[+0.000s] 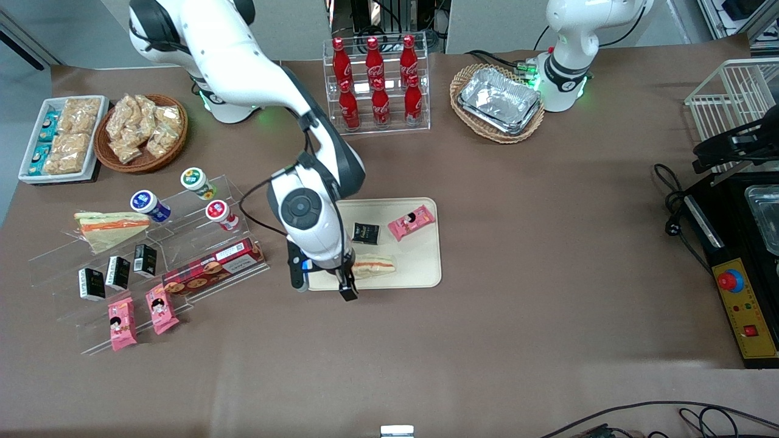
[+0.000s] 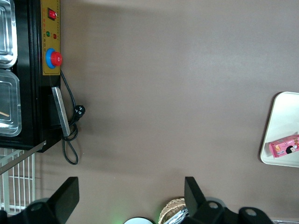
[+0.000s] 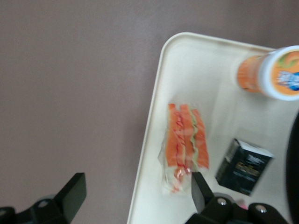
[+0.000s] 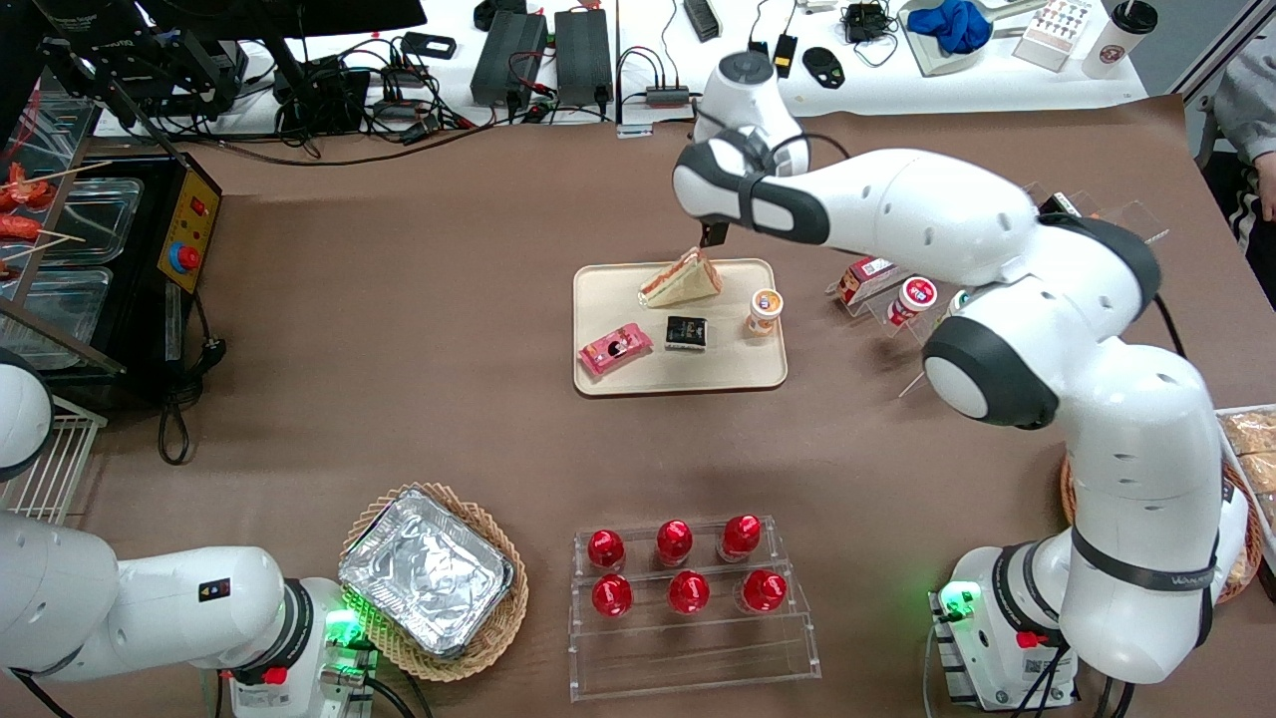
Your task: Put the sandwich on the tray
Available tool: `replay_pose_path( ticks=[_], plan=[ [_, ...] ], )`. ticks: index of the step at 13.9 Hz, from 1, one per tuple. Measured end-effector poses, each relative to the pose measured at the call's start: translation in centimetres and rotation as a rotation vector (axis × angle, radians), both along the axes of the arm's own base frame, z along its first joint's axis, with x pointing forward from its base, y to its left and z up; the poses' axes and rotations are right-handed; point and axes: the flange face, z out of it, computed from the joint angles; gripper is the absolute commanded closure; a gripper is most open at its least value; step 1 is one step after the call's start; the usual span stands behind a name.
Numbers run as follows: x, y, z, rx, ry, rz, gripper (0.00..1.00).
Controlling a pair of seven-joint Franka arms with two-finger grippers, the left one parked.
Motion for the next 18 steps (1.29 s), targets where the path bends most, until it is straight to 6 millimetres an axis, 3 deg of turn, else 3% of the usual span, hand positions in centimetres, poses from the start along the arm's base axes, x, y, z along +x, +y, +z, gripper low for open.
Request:
replay_pose_path(
  ticks=[3,5,8,10,14,18],
  plan=[
    [-1.1,0.0,4.5,0.017,0.027,0.018,0.0],
    [-1.6,0.1,6.0,0.01,0.035,0.032,0.0],
    [-1.2,-2.6,8.3,-0.022,0.064,0.12,0.0],
    [-0.8,-6.0,11.6,-0.019,0.091,0.177,0.0],
    [-1.5,-14.0,18.5,0.001,0.147,0.465,0.0],
    [-1.9,-22.8,22.1,0.024,0.189,0.67,0.0]
  ],
)
